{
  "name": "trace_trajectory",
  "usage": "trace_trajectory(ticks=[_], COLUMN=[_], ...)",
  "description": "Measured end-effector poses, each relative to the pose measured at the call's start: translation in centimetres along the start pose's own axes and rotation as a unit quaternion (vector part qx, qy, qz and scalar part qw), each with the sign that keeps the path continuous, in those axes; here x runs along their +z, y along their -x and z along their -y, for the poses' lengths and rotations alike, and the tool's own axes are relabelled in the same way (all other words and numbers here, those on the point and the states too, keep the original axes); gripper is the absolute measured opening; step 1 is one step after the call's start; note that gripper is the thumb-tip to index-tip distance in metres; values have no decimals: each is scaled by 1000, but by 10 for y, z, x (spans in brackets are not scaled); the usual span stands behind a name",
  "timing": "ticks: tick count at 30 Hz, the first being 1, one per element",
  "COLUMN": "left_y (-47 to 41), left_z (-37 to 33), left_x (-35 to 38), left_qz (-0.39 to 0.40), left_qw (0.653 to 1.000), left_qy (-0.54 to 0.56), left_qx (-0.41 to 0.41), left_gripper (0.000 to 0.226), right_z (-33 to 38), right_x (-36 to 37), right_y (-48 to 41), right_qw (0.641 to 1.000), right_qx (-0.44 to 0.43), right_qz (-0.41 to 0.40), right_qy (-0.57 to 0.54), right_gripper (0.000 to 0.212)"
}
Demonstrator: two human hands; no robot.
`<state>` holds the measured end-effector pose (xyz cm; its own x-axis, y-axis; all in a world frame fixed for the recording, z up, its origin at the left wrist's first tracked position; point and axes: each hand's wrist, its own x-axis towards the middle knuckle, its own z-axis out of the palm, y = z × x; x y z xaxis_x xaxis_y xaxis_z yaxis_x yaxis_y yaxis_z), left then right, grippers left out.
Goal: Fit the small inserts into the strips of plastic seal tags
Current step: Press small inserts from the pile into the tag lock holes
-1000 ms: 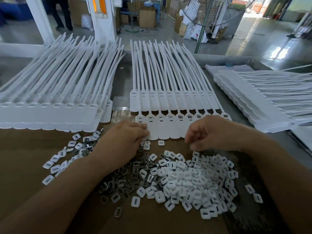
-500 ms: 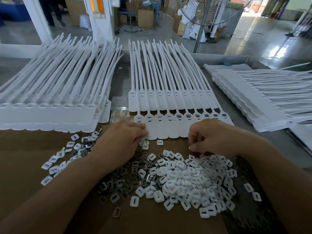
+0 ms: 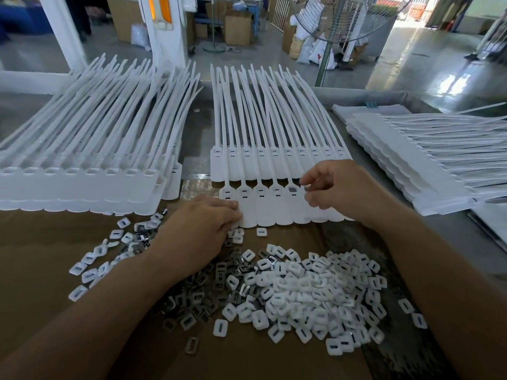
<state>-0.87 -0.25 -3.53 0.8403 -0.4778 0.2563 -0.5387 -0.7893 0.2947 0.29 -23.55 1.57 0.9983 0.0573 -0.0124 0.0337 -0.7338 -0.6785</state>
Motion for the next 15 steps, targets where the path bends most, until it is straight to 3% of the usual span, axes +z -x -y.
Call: trace_trajectory(ticks=[5,9,15], left_y=[-1,-2,-2], left_z=[-2,-3,-2], left_x=[-1,-1,0], left_qz=[-2,-3,-4], left_qw=[1000,1000,1000], left_qy=[8,11,8], left_qx=[-5,-5,-7], left_gripper=[30,29,28], right_z=[-4,-7,-10], right_x=[7,15,21], right_y=[-16,-25,-33], right_qw=[998,998,999], right_qx=[13,-1,12], right_qz=[-34,-66,-41], right_qy=[-55,-12,29], right_gripper=[25,21,13])
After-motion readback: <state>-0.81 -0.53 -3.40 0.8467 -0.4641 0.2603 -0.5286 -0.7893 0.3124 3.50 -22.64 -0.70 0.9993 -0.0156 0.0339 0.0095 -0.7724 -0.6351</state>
